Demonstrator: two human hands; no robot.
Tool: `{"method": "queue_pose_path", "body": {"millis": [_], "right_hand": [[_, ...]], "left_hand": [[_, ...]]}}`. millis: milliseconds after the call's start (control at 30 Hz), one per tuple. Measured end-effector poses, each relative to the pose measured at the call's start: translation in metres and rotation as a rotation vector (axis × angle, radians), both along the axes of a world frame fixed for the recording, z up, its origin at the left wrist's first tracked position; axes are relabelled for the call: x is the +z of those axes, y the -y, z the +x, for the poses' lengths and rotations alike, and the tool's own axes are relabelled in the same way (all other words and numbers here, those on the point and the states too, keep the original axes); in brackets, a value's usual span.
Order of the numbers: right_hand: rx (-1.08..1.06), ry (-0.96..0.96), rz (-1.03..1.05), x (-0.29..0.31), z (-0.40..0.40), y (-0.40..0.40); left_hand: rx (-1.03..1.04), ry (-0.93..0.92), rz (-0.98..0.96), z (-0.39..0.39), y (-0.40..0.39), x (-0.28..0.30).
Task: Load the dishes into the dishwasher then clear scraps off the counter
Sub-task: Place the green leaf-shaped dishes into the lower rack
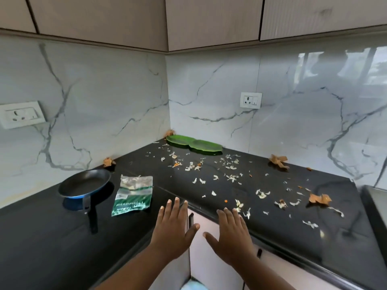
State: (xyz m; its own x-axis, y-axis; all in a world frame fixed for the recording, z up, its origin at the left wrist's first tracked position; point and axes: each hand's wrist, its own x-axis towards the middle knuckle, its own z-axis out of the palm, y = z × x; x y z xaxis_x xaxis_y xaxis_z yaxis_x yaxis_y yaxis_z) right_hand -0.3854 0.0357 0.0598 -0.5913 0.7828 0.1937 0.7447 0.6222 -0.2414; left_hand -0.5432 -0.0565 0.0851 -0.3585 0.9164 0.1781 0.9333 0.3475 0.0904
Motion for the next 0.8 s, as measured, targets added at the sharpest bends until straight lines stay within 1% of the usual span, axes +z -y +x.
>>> {"method": "queue_pose_path", "body": {"millis": [133,300,467,600,667,800], "right_hand": [[0.068,0.006,0.031,0.012,-0.017,-0.065],[0.149,0.024,0.034,0.032,-0.031,-0.131],[0.169,0.034,0.026,0.035,-0.045,-0.165],[0.191,0.059,0.043,0.045,-0.068,-0.191],[0.183,0.059,0.072,0.050,-0.082,-0.205],[0.145,0.082,0.100,0.057,-0.106,-0.230]], "left_hand": [[0.065,-0.001,-0.029,-0.011,-0.057,0.003],[0.154,0.051,-0.030,-0.023,-0.113,0.011],[0.177,0.085,-0.055,-0.035,-0.139,0.013],[0.218,0.078,-0.032,-0.064,-0.168,0.018],[0.213,0.083,-0.022,-0.079,-0.186,0.017],[0.131,0.086,0.041,-0.107,-0.222,0.010]]}}
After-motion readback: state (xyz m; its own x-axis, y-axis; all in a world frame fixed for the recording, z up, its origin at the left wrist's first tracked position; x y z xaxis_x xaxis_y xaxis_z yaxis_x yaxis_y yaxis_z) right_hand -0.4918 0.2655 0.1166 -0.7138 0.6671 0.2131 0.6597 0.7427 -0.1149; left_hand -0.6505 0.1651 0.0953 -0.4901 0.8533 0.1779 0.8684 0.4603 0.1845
